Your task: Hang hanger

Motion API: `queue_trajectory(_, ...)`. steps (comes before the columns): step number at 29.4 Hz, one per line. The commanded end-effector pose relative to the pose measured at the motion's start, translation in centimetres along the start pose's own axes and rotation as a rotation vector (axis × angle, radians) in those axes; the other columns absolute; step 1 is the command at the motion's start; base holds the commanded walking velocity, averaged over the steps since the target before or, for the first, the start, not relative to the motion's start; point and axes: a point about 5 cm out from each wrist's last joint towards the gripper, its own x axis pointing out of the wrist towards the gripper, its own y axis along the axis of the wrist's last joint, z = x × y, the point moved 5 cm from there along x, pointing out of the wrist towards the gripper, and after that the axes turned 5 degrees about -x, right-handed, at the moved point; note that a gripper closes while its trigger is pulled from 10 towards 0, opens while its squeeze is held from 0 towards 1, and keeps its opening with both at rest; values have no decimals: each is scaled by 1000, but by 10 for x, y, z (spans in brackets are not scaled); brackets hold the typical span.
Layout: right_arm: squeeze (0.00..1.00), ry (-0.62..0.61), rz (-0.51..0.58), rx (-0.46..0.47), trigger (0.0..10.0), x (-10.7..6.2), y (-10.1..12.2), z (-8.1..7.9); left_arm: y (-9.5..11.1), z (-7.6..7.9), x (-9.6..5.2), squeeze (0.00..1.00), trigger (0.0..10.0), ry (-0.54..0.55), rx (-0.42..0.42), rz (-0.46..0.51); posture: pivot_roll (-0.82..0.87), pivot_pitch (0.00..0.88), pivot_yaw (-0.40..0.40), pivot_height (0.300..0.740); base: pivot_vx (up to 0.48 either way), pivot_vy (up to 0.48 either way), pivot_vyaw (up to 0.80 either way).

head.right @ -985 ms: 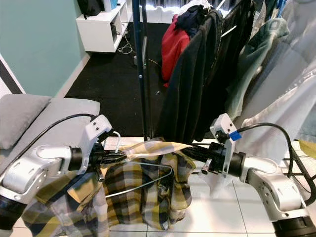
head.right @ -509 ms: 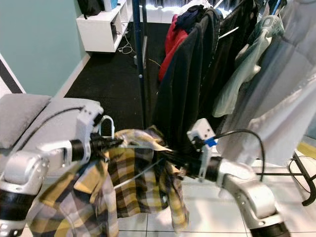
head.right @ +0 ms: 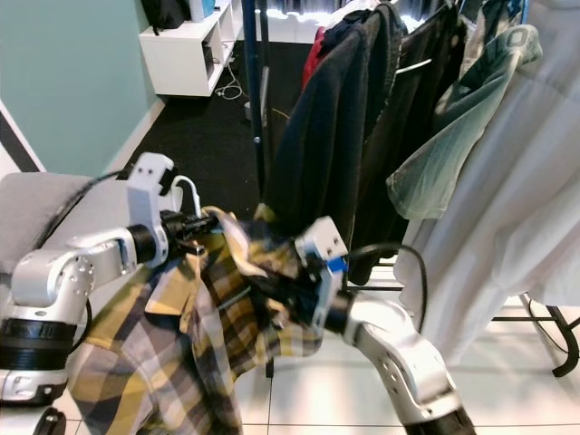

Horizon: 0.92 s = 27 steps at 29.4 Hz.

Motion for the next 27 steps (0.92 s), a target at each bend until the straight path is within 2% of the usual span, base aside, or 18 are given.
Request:
queue_trajectory(1, 0, 66, 66, -6, 0, 4, 14, -15, 7, -8, -1, 0, 10000, 48, -3, 39, 27, 211, -21, 740, 0, 0, 0)
queue_trajectory(5, 0, 86, 86, -8, 0, 9, 19, -20, 12, -8, 1, 0, 10000, 55, -9, 59, 26, 208, -22, 740, 0, 0, 0)
queue_trajectory(6, 0, 158, 15, 3, 0, 10, -5, -38, 27, -11, 0, 0, 10000, 61, 6, 100, 27, 195, -24, 740, 0, 0, 0)
queue_trajectory(7, 0, 189, -30, 5, 0, 7, -20, -46, 35, -14, -2, 0, 10000, 71, 18, 125, 27, 195, -24, 740, 0, 0, 0)
queue_trajectory(8, 0, 189, -30, 5, 0, 7, -20, -46, 35, -14, -2, 0, 10000, 71, 18, 125, 27, 195, -24, 740, 0, 0, 0)
queue_trajectory(10, 0, 228, -112, -3, 0, 0, -46, -56, 49, -21, -6, 0, 10000, 93, 28, 164, 26, 188, -25, 740, 0, 0, 0)
queue_trajectory(13, 0, 237, -142, -12, 0, -3, -55, -58, 54, -24, -8, 0, 10000, 104, 27, 178, 26, 188, -25, 740, 0, 0, 0)
queue_trajectory(14, 0, 235, -168, -4, 0, -6, -65, -61, 63, -29, -11, 0, 10000, 128, 31, 203, 27, 185, -26, 740, 0, 0, 0)
queue_trajectory(18, 0, 208, -176, 18, 0, -6, -72, -63, 78, -41, -17, 0, 10000, 195, 29, 258, 29, 182, -27, 740, 0, 0, 0)
queue_trajectory(19, 0, 187, -137, 46, 0, 1, -64, -65, 84, -46, -19, 0, 10000, 231, 30, 285, 29, 178, -26, 740, 0, 0, 0)
queue_trajectory(22, 0, 134, 48, 110, 0, 26, -19, -66, 84, -52, -18, 0, 10000, 296, 93, 294, 30, 176, -25, 740, 0, 0, 0)
queue_trajectory(25, 0, 108, 145, 140, 0, 36, 6, -63, 79, -50, -14, 0, 10000, 306, 109, 284, 27, 175, -24, 740, 0, 0, 0)
queue_trajectory(26, 0, 108, 145, 140, 0, 36, 6, -63, 79, -50, -14, 0, 10000, 306, 109, 284, 27, 175, -24, 740, 0, 0, 0)
queue_trajectory(27, 0, 107, 196, 148, 0, 41, 19, -64, 75, -49, -12, 0, 10000, 313, 114, 279, 26, 174, -25, 740, 0, 0, 0)
